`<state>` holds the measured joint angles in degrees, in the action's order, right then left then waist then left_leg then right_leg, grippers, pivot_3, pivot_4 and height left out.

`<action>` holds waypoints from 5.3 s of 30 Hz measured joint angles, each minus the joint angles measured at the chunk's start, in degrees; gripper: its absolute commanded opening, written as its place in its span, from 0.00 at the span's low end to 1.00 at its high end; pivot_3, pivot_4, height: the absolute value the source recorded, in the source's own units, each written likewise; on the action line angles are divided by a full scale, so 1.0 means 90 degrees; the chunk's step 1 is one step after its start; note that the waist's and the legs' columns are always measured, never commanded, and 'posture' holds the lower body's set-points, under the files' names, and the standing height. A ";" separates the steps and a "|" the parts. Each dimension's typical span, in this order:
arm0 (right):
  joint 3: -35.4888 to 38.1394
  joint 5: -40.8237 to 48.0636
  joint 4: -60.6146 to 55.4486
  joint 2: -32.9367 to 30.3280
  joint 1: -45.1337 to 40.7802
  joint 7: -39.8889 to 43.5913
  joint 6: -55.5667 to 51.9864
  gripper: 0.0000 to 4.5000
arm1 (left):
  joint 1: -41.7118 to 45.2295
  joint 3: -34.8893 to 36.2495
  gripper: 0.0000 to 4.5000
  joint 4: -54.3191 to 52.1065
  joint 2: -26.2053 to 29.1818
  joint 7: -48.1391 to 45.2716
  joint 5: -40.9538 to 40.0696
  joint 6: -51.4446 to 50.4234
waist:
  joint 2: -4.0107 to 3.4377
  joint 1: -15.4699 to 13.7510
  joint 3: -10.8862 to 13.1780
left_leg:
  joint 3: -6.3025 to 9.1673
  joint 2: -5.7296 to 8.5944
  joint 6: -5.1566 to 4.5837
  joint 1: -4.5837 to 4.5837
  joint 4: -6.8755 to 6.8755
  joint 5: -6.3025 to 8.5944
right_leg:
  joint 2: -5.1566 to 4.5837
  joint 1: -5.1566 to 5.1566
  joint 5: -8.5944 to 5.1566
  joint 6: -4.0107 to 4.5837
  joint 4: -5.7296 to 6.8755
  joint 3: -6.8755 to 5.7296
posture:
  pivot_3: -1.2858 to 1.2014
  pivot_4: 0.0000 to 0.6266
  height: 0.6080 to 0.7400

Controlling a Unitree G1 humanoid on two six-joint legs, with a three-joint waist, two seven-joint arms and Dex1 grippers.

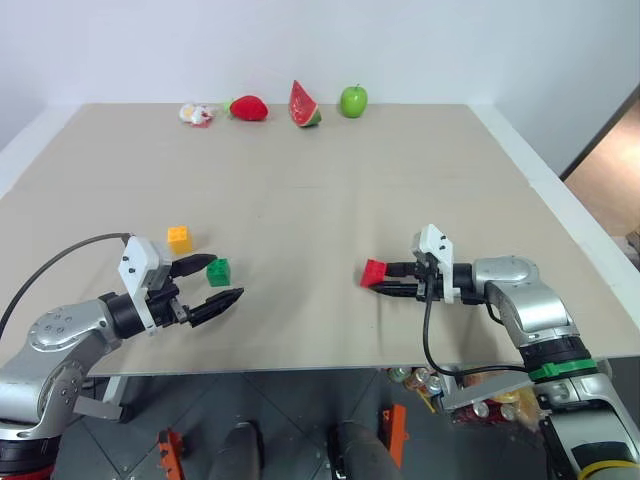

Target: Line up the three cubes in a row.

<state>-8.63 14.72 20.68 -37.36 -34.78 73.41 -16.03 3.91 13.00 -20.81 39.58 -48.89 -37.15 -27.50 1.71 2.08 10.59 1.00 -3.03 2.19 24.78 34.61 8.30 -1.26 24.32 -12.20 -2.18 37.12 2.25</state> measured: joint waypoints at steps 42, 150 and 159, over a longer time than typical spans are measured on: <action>-0.0113 -0.0461 0.1188 -0.0251 -0.0972 0.1613 0.1472 0.85 | -0.0628 0.0870 0.99 0.0857 0.0455 -0.0142 0.0031 -0.0101 | -0.0002 0.0048 0.0001 | -0.0039 0.0001 0.0006 -0.0022 -0.0004 0.0002 | 0.0003 0.0007 0.0005 -0.0009 0.0012 0.0055 | 0.52 0.24 1.00; 0.1211 0.1590 -0.3508 -0.0719 0.1244 -0.0978 -0.1017 0.86 | 0.6238 -0.3283 0.29 0.8444 -0.2288 -0.4289 0.4345 0.3585 | 0.0009 -0.0070 -0.0006 | -0.0057 0.0019 -0.0070 0.0082 0.0113 0.0045 | 0.0022 0.0025 0.0009 -0.0096 0.0012 0.0123 | 0.52 0.24 1.00; 0.1194 0.1581 -0.3405 -0.0629 0.1148 -0.0971 -0.1012 0.86 | 0.6130 -0.3296 0.29 0.8265 -0.2076 -0.4354 0.4398 0.3773 | 0.0009 -0.0080 -0.0006 | -0.0058 0.0019 -0.0070 0.0081 0.0126 0.0045 | 0.0021 0.0017 0.0012 -0.0096 0.0012 0.0124 | 0.52 0.24 1.00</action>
<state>2.12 28.95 -9.97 -43.02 -24.45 64.67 -25.13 59.08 -16.66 53.57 20.89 -88.08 2.44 6.46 1.79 1.36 10.54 0.48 -2.85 1.56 25.51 35.74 8.70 -1.07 24.48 -12.09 -3.05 37.23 3.36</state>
